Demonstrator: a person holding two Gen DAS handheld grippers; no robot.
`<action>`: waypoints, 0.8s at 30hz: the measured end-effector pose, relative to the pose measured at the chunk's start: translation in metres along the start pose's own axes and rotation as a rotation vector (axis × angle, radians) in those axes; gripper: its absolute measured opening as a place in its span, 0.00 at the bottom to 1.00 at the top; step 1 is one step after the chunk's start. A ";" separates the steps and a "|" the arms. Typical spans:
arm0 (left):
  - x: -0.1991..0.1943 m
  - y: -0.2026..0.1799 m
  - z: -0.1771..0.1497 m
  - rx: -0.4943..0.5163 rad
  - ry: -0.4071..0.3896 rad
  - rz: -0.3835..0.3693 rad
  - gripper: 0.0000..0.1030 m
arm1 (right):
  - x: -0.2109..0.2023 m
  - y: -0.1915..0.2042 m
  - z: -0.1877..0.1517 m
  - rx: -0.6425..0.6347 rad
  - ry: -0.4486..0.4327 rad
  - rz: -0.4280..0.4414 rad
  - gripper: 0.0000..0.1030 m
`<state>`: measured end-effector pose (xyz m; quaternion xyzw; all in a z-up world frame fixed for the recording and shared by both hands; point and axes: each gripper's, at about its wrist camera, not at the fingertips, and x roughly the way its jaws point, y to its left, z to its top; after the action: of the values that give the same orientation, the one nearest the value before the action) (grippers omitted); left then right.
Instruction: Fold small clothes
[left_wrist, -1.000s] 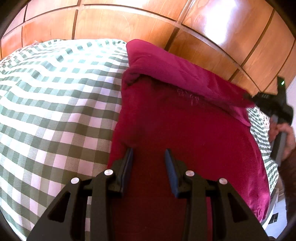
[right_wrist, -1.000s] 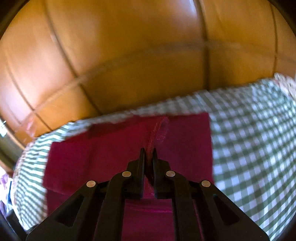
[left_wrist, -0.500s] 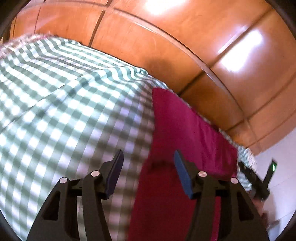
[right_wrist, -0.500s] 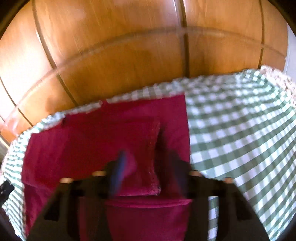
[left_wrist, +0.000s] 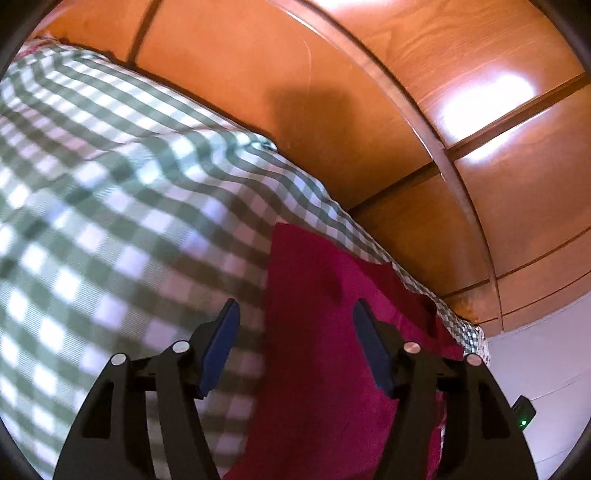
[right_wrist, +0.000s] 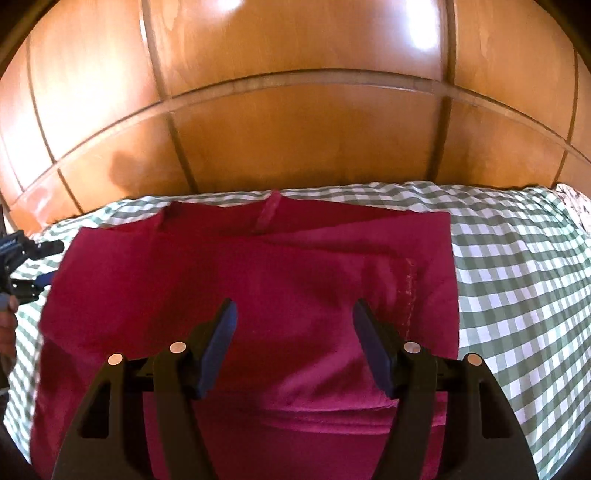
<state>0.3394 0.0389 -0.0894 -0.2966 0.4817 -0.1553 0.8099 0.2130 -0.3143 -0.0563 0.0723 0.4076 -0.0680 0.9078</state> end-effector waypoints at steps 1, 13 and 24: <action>0.006 -0.005 0.001 0.017 0.011 -0.004 0.19 | 0.004 -0.003 -0.002 0.009 0.006 -0.008 0.62; 0.035 -0.055 -0.035 0.433 -0.144 0.482 0.26 | 0.021 0.008 -0.018 -0.073 -0.012 -0.111 0.67; -0.009 -0.072 -0.110 0.532 -0.089 0.396 0.30 | 0.022 0.006 -0.020 -0.047 -0.014 -0.083 0.68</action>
<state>0.2419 -0.0481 -0.0776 0.0178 0.4368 -0.1021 0.8936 0.2142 -0.3062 -0.0853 0.0337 0.4052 -0.0966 0.9085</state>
